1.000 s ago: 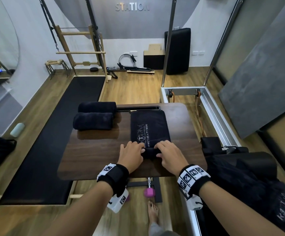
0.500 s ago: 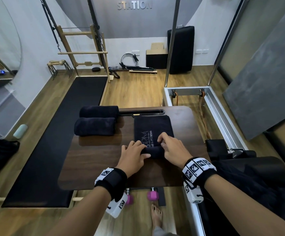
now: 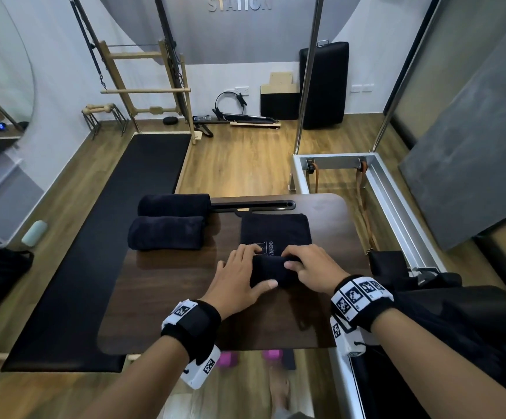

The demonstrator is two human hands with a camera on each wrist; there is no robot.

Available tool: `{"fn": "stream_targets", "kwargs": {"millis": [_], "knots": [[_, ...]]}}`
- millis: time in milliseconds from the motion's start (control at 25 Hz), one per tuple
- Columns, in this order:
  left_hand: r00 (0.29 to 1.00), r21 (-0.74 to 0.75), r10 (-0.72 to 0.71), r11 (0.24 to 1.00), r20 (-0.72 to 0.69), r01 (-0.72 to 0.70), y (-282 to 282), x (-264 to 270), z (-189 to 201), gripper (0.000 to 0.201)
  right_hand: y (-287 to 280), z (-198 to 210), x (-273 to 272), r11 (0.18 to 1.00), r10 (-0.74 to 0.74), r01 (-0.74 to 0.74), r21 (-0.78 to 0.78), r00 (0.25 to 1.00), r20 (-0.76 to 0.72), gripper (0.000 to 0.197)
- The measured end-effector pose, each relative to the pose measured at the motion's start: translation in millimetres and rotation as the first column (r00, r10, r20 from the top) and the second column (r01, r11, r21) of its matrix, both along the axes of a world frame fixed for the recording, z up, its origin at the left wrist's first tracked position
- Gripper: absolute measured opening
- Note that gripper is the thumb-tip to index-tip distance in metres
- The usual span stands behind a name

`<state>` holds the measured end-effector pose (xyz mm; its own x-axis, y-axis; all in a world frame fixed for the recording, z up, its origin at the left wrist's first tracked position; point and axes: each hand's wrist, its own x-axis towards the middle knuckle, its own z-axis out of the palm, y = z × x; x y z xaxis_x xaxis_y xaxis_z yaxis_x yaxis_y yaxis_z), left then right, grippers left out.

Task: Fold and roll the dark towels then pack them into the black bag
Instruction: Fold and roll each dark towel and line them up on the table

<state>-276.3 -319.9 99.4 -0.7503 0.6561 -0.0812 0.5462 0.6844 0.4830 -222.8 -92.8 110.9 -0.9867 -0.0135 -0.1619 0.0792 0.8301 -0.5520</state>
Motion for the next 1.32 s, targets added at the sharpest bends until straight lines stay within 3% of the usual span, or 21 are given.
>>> {"fn": "stream_targets", "kwargs": {"millis": [120, 240, 360, 440, 520, 600, 760, 880, 1040, 1200, 1320], "knots": [[0.996, -0.044, 0.004, 0.999, -0.085, -0.008, 3.8, -7.2, -1.0, 0.056, 4.9, -4.0, -13.4, 1.0, -0.016, 0.017, -0.018, 0.998, 0.054, 0.016], [0.997, -0.017, 0.041, 0.999, -0.069, -0.042, 10.9, -22.0, 1.2, 0.037, 11.0, -9.0, -15.8, 0.999, -0.018, 0.015, -0.04, 0.998, -0.062, 0.015], [0.997, -0.041, 0.07, 0.997, -0.038, -0.071, 17.6, -37.2, 3.2, 0.03, 18.0, -10.9, -11.2, 0.997, 0.063, -0.055, 0.051, 0.985, -0.163, 0.055], [0.997, -0.068, 0.081, 0.994, 0.002, -0.081, 23.2, -48.5, 4.1, 0.029, 20.9, -12.6, -10.9, 0.973, 0.129, -0.092, 0.214, 0.978, -0.166, 0.066], [0.995, -0.097, 0.096, 0.991, 0.026, -0.093, 29.8, -57.1, 5.2, 0.03, 23.9, -12.7, -16.9, 0.954, 0.153, -0.101, 0.281, 0.974, -0.169, 0.059], [0.99, -0.106, 0.135, 0.986, 0.038, -0.13, 35.7, -62.3, 5.5, 0.032, 27.9, -10.1, -25.6, 0.962, 0.157, -0.117, 0.248, 0.976, -0.15, 0.048], [0.965, 0.099, 0.237, 0.964, 0.116, -0.248, 36.4, -64.6, 5.7, 0.023, 41.2, -4.5, -46.3, 0.997, 0.082, -0.082, 0.012, 0.996, -0.019, 0.029], [0.937, 0.248, 0.26, 0.916, 0.234, -0.316, 34.1, -67.8, 2.9, 0.04, 49.9, -2.9, -59.5, 0.973, 0.031, -0.023, -0.23, 0.999, 0.031, 0.023], [0.877, 0.237, 0.351, 0.868, 0.328, -0.436, 49.5, -79.4, -3.1, 0.052, 55.5, -9.8, -74.6, 0.934, -0.206, 0.177, -0.31, 0.976, -0.063, 0.018], [0.804, 0.176, 0.48, 0.81, 0.35, -0.56, 67.0, -100.6, -5.3, 0.064, 63.2, -15.5, -80.9, 0.91, -0.327, 0.285, -0.3, 0.94, -0.099, 0.048], [0.714, 0.123, 0.568, 0.741, 0.41, -0.66, 75.6, -113.5, -5.9, 0.092, 70.6, -17.4, -75.6, 0.923, -0.316, 0.298, -0.243, 0.948, -0.038, 0.075]]}}
